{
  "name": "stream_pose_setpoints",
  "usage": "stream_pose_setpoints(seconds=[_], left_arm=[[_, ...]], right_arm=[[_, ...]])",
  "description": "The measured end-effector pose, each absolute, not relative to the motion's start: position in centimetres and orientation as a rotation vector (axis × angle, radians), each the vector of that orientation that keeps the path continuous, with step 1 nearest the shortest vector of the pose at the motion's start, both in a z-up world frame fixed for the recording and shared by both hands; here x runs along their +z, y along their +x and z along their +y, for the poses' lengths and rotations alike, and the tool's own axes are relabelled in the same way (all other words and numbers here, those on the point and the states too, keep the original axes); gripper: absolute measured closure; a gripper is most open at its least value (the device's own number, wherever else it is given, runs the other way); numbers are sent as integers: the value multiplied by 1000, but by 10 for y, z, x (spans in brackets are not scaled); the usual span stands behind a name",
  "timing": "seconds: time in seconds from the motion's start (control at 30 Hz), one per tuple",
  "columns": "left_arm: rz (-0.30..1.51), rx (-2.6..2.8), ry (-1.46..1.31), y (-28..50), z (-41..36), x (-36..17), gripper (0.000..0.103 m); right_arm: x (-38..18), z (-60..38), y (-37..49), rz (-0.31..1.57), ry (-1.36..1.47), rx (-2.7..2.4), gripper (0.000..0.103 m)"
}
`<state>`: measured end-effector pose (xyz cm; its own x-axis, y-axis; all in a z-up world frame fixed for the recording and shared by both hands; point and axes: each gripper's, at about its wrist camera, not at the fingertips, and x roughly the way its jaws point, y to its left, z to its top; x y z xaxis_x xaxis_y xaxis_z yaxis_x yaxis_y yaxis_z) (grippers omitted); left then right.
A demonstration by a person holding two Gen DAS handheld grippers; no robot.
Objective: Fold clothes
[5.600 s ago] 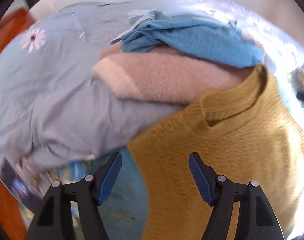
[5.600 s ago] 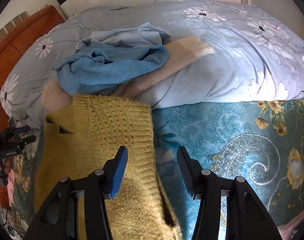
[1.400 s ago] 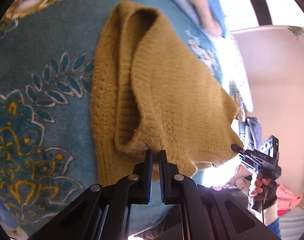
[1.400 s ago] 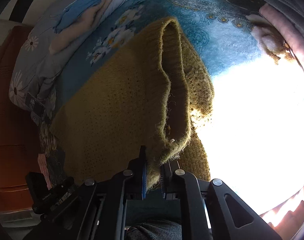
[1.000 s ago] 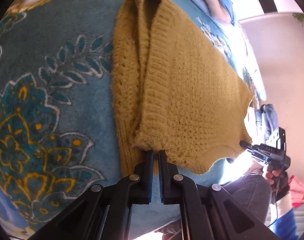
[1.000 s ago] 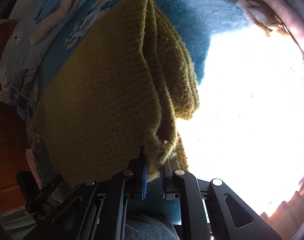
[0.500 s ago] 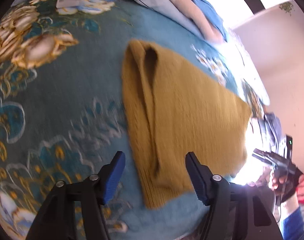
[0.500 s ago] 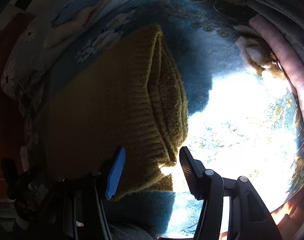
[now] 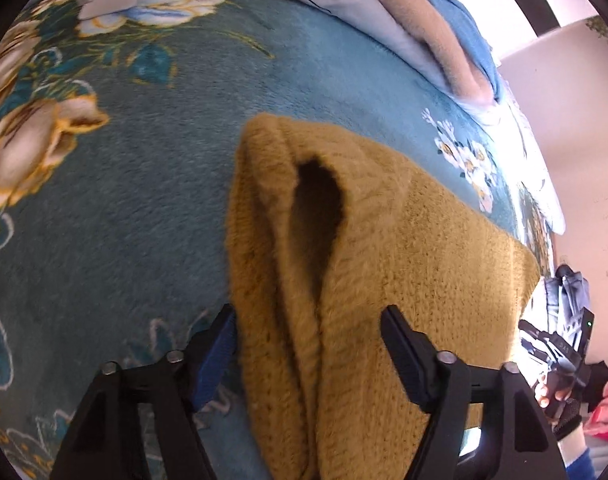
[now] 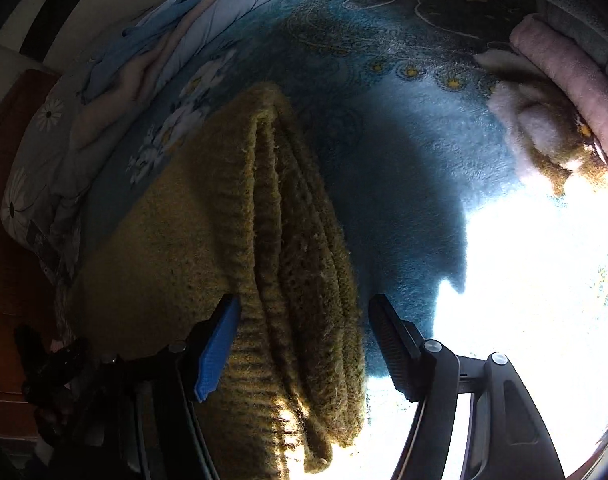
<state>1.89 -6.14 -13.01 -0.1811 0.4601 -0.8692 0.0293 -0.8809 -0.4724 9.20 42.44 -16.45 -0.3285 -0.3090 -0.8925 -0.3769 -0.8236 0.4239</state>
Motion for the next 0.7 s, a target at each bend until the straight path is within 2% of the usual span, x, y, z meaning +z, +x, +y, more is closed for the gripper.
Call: stream_pose_setpoints(seconds=[0.07, 0.13, 0.33, 0.4, 0.43, 0.47, 0.5, 0.57, 0.6, 0.7], left_arm=[[-563, 2133, -1786, 17, -57, -129, 24], [-570, 2116, -1779, 16, -54, -129, 26], [-655, 2061, -1745, 14, -46, -128, 28], [-658, 2057, -1750, 14, -42, -129, 34], [-661, 2062, -1757, 13, -41, -130, 39], [-668, 2064, -1763, 13, -40, -131, 41], [-678, 2068, -1768, 13, -40, -132, 48], [-698, 2081, -1788, 13, -40, -135, 63], [-701, 2089, -1797, 14, -39, -136, 72], [-677, 2117, -1785, 16, -30, -133, 80]], right_arm=[[-168, 425, 89, 976, -1777, 2378, 26], [-169, 424, 85, 1032, -1758, 2406, 24], [-175, 411, 70, 1075, -1743, 2461, 26], [-172, 419, 78, 1096, -1731, 2454, 35], [-171, 423, 81, 1106, -1725, 2451, 43], [-172, 431, 85, 1117, -1721, 2447, 47], [-174, 456, 96, 1127, -1719, 2441, 49], [-163, 479, 120, 1141, -1719, 2435, 69], [-163, 479, 120, 1153, -1725, 2428, 72], [-158, 475, 119, 1136, -1731, 2432, 79]])
